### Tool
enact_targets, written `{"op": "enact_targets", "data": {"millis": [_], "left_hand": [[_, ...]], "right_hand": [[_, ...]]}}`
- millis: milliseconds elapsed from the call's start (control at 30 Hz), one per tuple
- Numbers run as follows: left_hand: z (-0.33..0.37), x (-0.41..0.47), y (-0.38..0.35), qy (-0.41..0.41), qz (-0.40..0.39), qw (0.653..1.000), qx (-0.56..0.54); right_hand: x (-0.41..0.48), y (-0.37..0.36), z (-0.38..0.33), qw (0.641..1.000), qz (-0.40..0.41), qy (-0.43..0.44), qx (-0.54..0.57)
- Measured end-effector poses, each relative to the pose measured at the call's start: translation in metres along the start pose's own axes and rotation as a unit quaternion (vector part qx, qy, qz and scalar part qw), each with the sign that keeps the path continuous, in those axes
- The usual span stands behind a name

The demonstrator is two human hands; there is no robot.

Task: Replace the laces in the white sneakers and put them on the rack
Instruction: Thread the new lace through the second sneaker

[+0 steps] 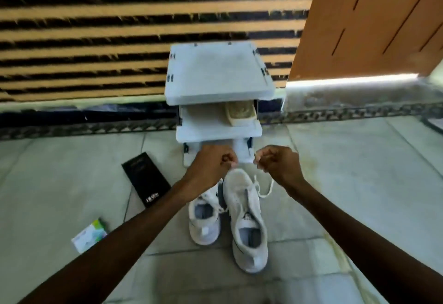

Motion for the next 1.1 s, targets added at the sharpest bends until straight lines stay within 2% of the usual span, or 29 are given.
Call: {"op": "enact_targets", "data": {"millis": [167,333,433,533,600,700,767,867,967,1100], "left_hand": [[-0.050,-0.010,-0.067,0.083,-0.075,0.992,0.055],[-0.070,-0.014,-0.095,0.141,-0.055,0.988,0.034],[-0.075,-0.012,-0.107,0.151,-0.048,0.987,0.028],[-0.073,-0.012,-0.114,0.138,-0.041,0.989,0.029],[-0.072,-0.012,-0.119,0.142,-0.045,0.988,0.027],[-0.075,-0.011,-0.125,0.156,-0.043,0.986,0.029],[-0.077,-0.011,-0.128,0.166,-0.045,0.984,0.036],[-0.080,-0.012,-0.129,0.184,-0.046,0.981,0.046],[-0.079,-0.012,-0.129,0.192,-0.037,0.978,0.072],[-0.085,-0.012,-0.130,0.235,-0.025,0.969,0.067]], "right_hand": [[-0.019,-0.048,0.063,0.984,-0.116,-0.089,-0.099],[-0.045,-0.072,0.075,0.952,-0.211,-0.159,-0.155],[-0.052,-0.076,0.068,0.942,-0.198,-0.121,-0.242],[-0.051,-0.073,0.065,0.949,-0.178,-0.097,-0.243],[-0.049,-0.068,0.072,0.958,-0.174,-0.104,-0.203],[-0.050,-0.060,0.091,0.972,-0.159,-0.149,-0.085],[-0.051,-0.061,0.099,0.970,-0.164,-0.176,-0.015],[-0.051,-0.063,0.103,0.966,-0.174,-0.188,0.023],[-0.049,-0.064,0.097,0.971,-0.178,-0.154,-0.037],[-0.047,-0.072,0.083,0.952,-0.241,-0.093,-0.162]]}}
Point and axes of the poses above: each hand's wrist, its own x-axis towards the middle knuckle, its own y-axis out of the back of the hand, z = x × y, the point moved 10 cm from there along x, towards the middle knuckle, and after that the axes turned 7 degrees about y, right-handed, at the moved point
